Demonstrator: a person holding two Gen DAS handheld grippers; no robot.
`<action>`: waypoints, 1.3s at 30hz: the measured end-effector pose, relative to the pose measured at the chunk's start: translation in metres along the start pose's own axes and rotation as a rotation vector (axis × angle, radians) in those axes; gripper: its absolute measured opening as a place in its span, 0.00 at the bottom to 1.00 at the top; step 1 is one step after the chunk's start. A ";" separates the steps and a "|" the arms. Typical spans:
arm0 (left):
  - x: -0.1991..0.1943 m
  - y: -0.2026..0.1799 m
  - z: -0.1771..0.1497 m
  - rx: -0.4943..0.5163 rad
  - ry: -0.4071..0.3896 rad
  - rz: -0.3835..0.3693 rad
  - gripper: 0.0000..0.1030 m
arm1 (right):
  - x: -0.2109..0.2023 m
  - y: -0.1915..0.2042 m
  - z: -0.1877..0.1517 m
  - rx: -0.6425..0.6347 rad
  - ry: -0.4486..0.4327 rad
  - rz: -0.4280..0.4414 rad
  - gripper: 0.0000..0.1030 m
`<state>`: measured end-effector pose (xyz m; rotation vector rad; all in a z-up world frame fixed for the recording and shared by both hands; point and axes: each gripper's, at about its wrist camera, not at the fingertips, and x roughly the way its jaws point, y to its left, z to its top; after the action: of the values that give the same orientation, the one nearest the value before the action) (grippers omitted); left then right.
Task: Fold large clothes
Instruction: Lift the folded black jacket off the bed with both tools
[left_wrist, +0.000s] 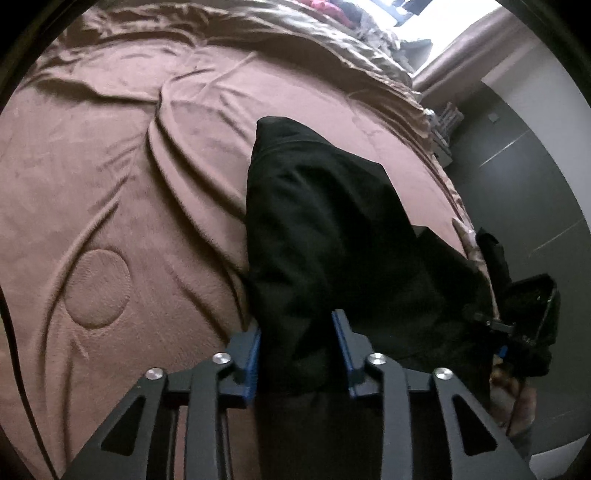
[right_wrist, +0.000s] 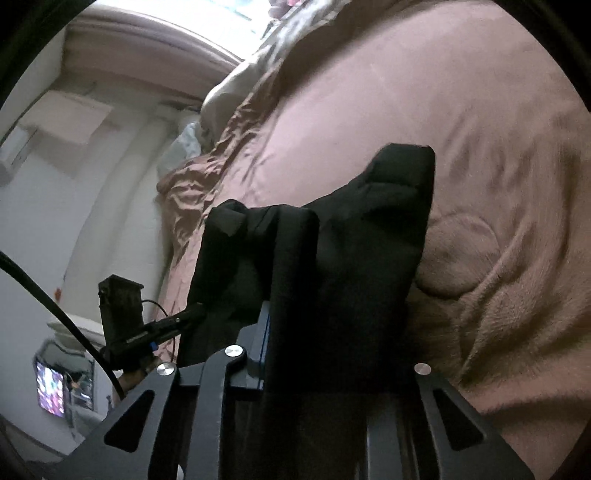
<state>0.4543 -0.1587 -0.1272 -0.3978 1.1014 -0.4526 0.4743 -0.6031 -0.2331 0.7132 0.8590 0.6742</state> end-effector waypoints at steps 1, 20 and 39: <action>-0.002 -0.001 0.001 -0.002 -0.006 -0.004 0.28 | -0.002 0.005 -0.002 -0.013 -0.005 -0.003 0.15; -0.131 -0.052 -0.040 0.069 -0.234 -0.113 0.12 | -0.060 0.098 -0.073 -0.214 -0.151 0.062 0.12; -0.312 -0.043 -0.104 0.080 -0.529 -0.087 0.11 | -0.084 0.190 -0.142 -0.439 -0.198 0.189 0.12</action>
<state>0.2341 -0.0371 0.0890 -0.4632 0.5531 -0.4331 0.2698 -0.5173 -0.1145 0.4556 0.4416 0.9098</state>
